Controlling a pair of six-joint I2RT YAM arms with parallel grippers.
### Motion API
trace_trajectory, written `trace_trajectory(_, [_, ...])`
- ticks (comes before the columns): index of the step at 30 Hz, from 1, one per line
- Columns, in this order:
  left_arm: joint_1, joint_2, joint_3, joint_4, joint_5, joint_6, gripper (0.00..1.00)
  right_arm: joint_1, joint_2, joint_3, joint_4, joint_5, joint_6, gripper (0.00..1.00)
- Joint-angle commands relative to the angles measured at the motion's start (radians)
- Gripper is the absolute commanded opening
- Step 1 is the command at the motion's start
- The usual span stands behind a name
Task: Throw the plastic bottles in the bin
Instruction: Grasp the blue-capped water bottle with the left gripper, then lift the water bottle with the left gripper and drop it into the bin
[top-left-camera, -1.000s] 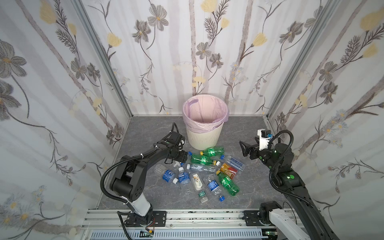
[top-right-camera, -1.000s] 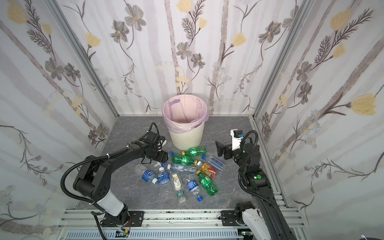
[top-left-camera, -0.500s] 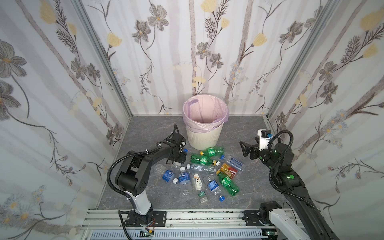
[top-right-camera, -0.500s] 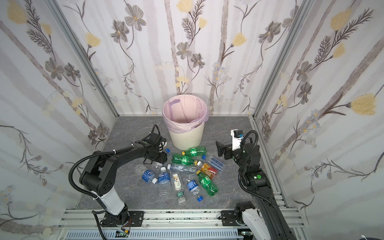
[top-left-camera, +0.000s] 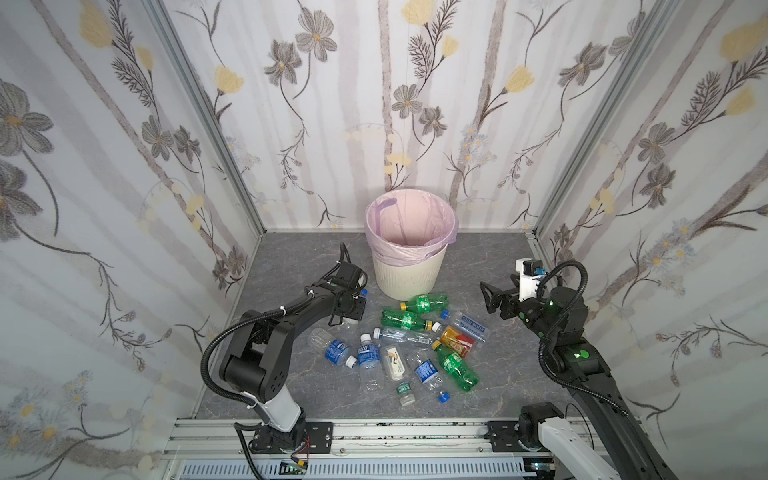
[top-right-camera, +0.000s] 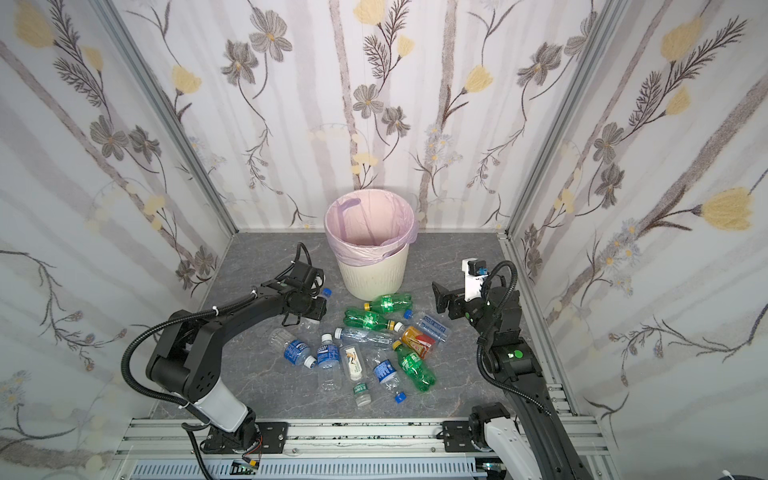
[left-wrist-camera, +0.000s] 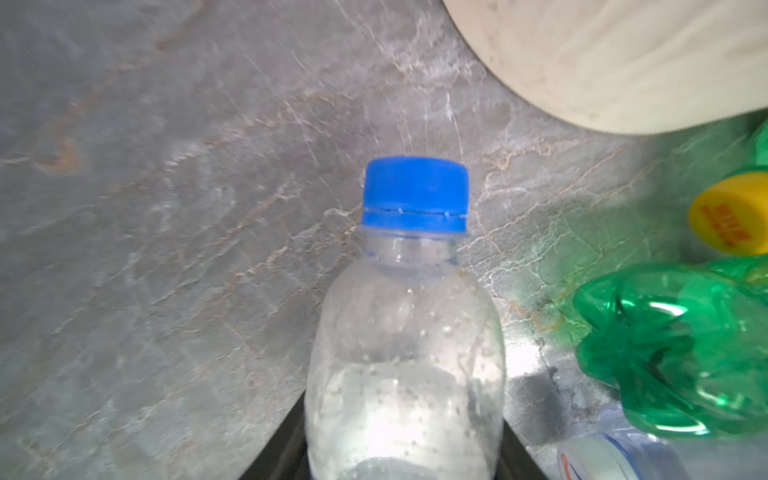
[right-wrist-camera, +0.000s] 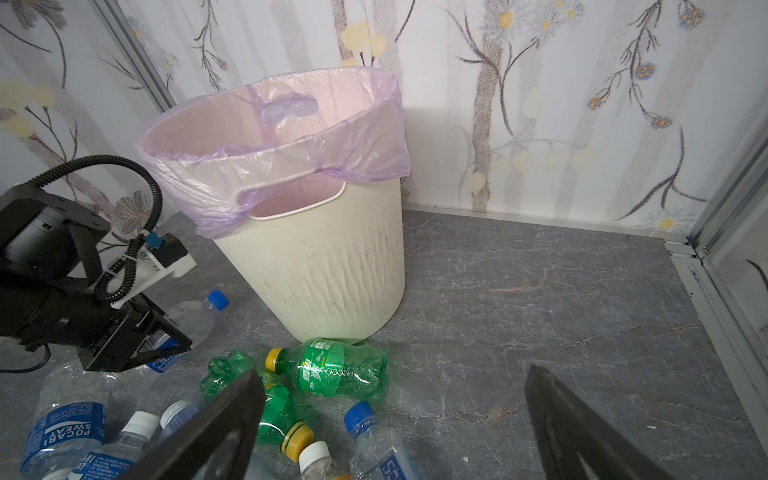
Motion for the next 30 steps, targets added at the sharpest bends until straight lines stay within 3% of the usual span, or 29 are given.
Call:
trace_trajectory(1, [0.002, -0.059, -0.007, 0.013, -0.066, -0.025, 0.46, 0.000, 0.012, 0.002, 0.019, 0.030, -0.009, 0.96])
trace_trajectory(10, [0.006, -0.306, -0.019, 0.016, -0.150, -0.069, 0.46, 0.000, 0.029, 0.010, 0.016, 0.033, -0.009, 0.95])
trace_trajectory(17, [0.008, -0.530, -0.009, 0.019, -0.136, -0.069, 0.49, 0.000, 0.055, 0.013, 0.017, 0.016, -0.001, 0.94])
trace_trajectory(21, [0.006, -0.623, 0.014, 0.029, -0.070, -0.057, 0.49, 0.000, 0.050, 0.013, 0.028, -0.018, -0.002, 0.95])
trace_trajectory(27, [0.005, -0.713, 0.025, 0.094, 0.123, -0.025, 0.52, 0.002, 0.045, 0.017, 0.050, -0.055, -0.009, 0.93])
trace_trajectory(30, [0.005, -0.722, 0.061, 0.148, 0.153, -0.020, 0.52, 0.003, 0.031, 0.008, 0.062, -0.059, -0.008, 0.93])
